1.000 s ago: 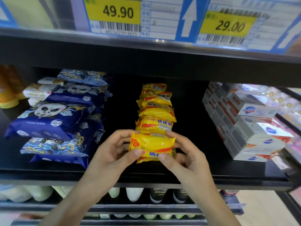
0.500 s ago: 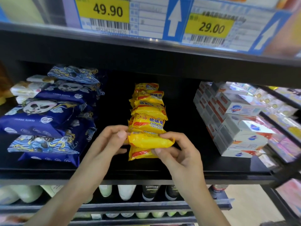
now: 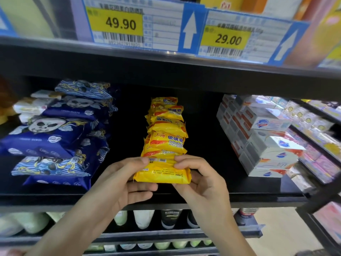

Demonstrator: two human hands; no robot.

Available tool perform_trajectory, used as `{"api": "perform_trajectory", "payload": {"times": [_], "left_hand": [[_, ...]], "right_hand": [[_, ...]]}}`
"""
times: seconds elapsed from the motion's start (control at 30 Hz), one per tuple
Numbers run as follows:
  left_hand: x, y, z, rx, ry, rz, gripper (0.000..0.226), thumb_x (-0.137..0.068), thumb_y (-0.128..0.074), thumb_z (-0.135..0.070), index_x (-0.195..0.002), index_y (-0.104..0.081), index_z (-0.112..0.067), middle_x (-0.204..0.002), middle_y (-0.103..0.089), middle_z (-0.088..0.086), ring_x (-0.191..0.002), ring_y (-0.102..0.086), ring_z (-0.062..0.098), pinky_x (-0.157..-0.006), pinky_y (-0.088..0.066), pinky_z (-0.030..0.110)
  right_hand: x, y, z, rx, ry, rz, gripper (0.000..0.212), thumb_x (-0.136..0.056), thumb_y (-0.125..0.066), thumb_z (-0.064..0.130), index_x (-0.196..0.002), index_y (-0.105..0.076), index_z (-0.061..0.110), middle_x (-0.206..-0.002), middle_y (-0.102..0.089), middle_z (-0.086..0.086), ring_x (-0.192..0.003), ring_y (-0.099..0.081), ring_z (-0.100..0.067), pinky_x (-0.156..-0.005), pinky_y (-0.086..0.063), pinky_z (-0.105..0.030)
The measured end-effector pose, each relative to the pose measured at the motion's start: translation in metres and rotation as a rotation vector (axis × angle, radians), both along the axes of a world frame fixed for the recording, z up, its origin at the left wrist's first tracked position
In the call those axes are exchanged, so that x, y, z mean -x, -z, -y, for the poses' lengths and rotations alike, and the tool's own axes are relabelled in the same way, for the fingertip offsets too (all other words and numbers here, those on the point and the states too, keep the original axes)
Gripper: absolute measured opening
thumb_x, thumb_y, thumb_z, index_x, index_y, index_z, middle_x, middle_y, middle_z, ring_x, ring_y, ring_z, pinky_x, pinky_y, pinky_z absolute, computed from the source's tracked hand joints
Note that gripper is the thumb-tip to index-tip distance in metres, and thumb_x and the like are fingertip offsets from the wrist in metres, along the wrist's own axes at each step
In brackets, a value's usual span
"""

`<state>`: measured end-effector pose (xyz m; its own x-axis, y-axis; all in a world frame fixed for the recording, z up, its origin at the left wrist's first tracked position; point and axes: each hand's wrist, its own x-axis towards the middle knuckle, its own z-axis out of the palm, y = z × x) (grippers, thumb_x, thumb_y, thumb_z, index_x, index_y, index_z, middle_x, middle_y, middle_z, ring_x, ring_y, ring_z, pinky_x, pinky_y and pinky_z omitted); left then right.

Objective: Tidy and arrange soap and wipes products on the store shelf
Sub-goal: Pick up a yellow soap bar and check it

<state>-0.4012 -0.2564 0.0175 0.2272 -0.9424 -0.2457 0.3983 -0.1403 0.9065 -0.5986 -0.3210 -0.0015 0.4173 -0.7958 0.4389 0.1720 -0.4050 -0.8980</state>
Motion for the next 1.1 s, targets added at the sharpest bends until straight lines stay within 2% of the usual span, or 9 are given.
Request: {"api": "perform_trajectory", "payload": {"times": [0.07, 0.17, 0.23, 0.3, 0.37, 0.5, 0.67, 0.83, 1.1], "left_hand": [[0.001, -0.001, -0.001, -0.003, 0.019, 0.014, 0.032, -0.071, -0.091, -0.028, -0.101, -0.082, -0.022, -0.099, -0.078, 0.020, -0.076, -0.078, 0.028, -0.059, -0.062, 0.029], [0.000, 0.003, -0.004, -0.004, 0.031, 0.053, 0.030, -0.071, -0.089, -0.022, -0.100, -0.082, -0.027, -0.104, -0.079, 0.017, -0.082, -0.079, 0.028, -0.061, -0.062, 0.027], [-0.002, 0.003, -0.008, 0.012, 0.040, 0.058, 0.031, -0.076, -0.080, -0.028, -0.106, -0.079, -0.025, -0.107, -0.079, 0.015, -0.089, -0.079, 0.028, -0.063, -0.062, 0.027], [-0.003, 0.003, -0.011, 0.018, 0.044, 0.098, 0.038, -0.078, -0.088, -0.026, -0.114, -0.075, -0.023, -0.110, -0.077, 0.016, -0.096, -0.078, 0.028, -0.067, -0.063, 0.028], [-0.003, 0.002, -0.014, 0.033, 0.046, 0.167, 0.031, -0.083, -0.082, -0.023, -0.113, -0.073, -0.027, -0.113, -0.074, 0.021, -0.104, -0.076, 0.029, -0.072, -0.063, 0.030], [0.000, -0.004, -0.018, 0.086, 0.062, 0.340, 0.031, -0.096, -0.068, -0.007, -0.108, -0.071, -0.035, -0.104, -0.070, 0.024, -0.104, -0.072, 0.038, -0.075, -0.064, 0.032], [0.002, -0.011, -0.024, 0.193, 0.110, 0.446, 0.036, -0.091, -0.076, -0.013, -0.115, -0.069, -0.038, -0.094, -0.074, 0.009, -0.086, -0.074, 0.023, -0.075, -0.060, 0.027], [0.001, -0.011, -0.026, 0.254, 0.103, 0.589, 0.048, -0.087, -0.078, -0.016, -0.125, -0.065, -0.042, -0.095, -0.073, 0.005, -0.091, -0.075, 0.023, -0.083, -0.062, 0.033], [0.002, -0.008, -0.031, 0.294, 0.071, 0.584, 0.035, -0.084, -0.077, -0.025, -0.116, -0.068, -0.037, -0.105, -0.077, 0.006, -0.099, -0.075, 0.022, -0.078, -0.061, 0.029]], "right_hand": [[0.003, 0.001, -0.002, 0.022, -0.012, -0.023, 0.043, -0.086, -0.070, -0.010, -0.107, -0.073, 0.029, -0.129, -0.064, 0.002, -0.122, -0.065, -0.025, -0.090, -0.058, -0.034], [0.007, 0.000, -0.005, 0.036, -0.020, -0.025, 0.058, -0.088, -0.052, -0.023, -0.110, -0.077, 0.025, -0.140, -0.060, 0.002, -0.123, -0.065, -0.027, -0.091, -0.060, -0.039], [0.010, -0.002, -0.006, -0.031, -0.043, 0.038, 0.056, -0.086, -0.042, -0.019, -0.111, -0.079, 0.016, -0.144, -0.059, 0.003, -0.123, -0.066, -0.027, -0.091, -0.060, -0.037], [0.012, -0.005, -0.006, -0.100, -0.048, 0.082, 0.045, -0.094, -0.045, -0.016, -0.111, -0.078, 0.009, -0.143, -0.061, 0.002, -0.123, -0.066, -0.026, -0.089, -0.059, -0.033], [0.012, -0.007, -0.006, -0.102, 0.011, 0.069, 0.032, -0.102, -0.050, -0.003, -0.113, -0.077, 0.009, -0.139, -0.063, 0.001, -0.128, -0.062, -0.022, -0.091, -0.059, -0.035], [0.010, -0.015, -0.008, 0.015, 0.079, -0.160, 0.026, -0.099, -0.066, 0.031, -0.122, -0.072, 0.040, -0.139, -0.061, 0.013, -0.133, -0.057, -0.016, -0.101, -0.053, -0.040], [0.009, -0.018, -0.006, 0.127, 0.053, -0.441, 0.048, -0.089, -0.063, 0.059, -0.136, -0.057, 0.053, -0.139, -0.056, 0.026, -0.135, -0.049, -0.009, -0.102, -0.048, -0.028], [0.008, -0.016, -0.008, 0.119, -0.020, -0.544, 0.056, -0.093, -0.074, 0.042, -0.142, -0.050, 0.056, -0.133, -0.058, 0.026, -0.126, -0.054, -0.003, -0.092, -0.048, -0.012], [0.002, -0.012, -0.015, 0.021, -0.036, -0.410, 0.049, -0.089, -0.079, 0.024, -0.124, -0.063, 0.053, -0.122, -0.068, 0.015, -0.113, -0.063, -0.007, -0.079, -0.056, -0.016]]}}
